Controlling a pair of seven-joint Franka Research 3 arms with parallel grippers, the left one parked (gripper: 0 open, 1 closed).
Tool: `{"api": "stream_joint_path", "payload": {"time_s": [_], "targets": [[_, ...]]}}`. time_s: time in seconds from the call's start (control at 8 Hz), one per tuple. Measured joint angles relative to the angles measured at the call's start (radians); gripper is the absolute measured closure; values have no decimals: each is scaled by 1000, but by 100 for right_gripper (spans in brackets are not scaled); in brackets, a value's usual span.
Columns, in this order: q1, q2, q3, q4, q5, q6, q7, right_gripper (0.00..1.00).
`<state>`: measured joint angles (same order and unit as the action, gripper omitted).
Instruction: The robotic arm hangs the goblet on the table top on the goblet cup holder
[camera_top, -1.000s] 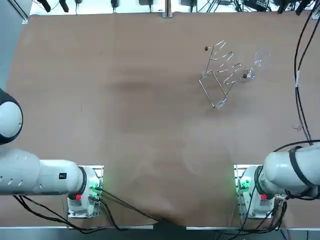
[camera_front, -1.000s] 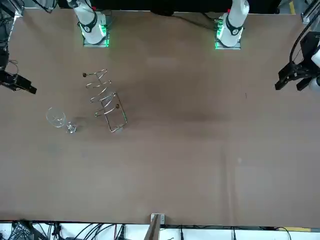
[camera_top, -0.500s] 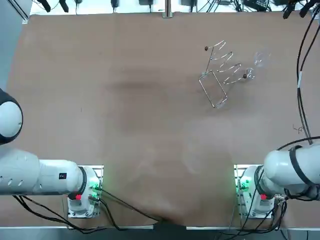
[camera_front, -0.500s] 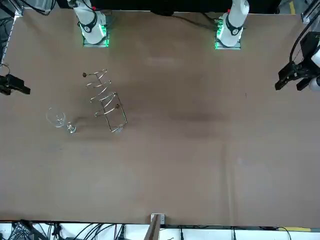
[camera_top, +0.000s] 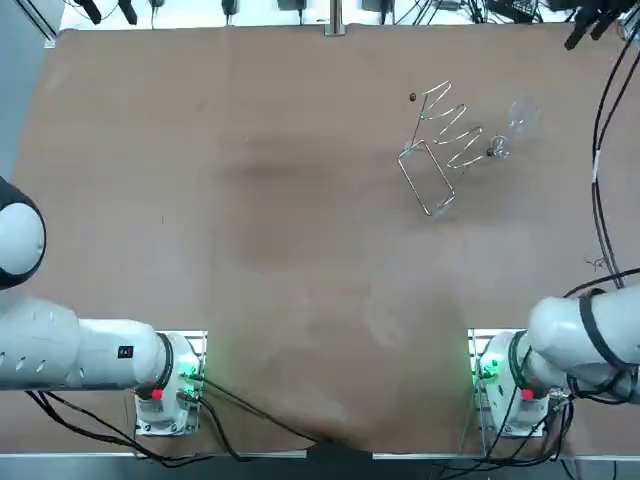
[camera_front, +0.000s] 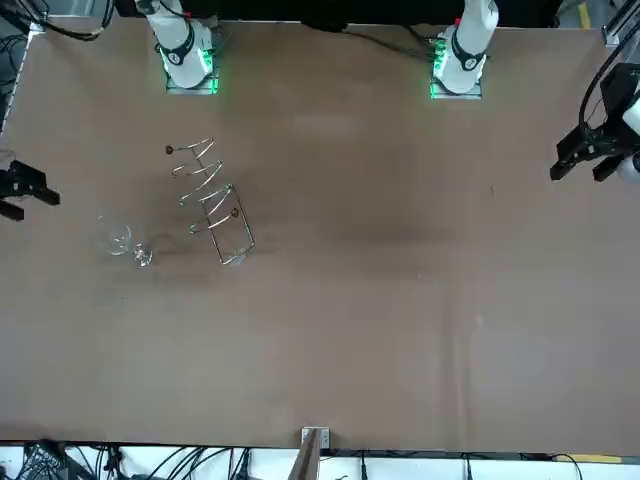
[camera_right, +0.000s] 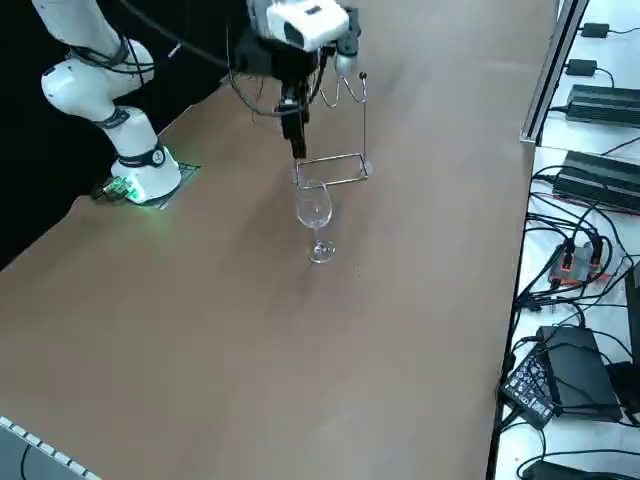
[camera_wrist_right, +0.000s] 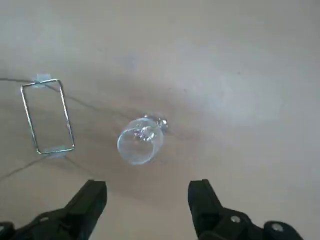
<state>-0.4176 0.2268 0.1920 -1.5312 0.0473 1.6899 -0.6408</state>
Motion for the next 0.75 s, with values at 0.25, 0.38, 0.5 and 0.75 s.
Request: {"api": "stream_joint_path", "payload": {"time_s": [0.25,0.38,0.5,0.75], "targets": [[-54,34,-1,-26,85,58,-274,0],[-89,60,-1,-36,144,77,-435,0],[-121,93,-2,-41,204,93,-592,0],[-170,160,-3,-43,285,112,-842,0]]}}
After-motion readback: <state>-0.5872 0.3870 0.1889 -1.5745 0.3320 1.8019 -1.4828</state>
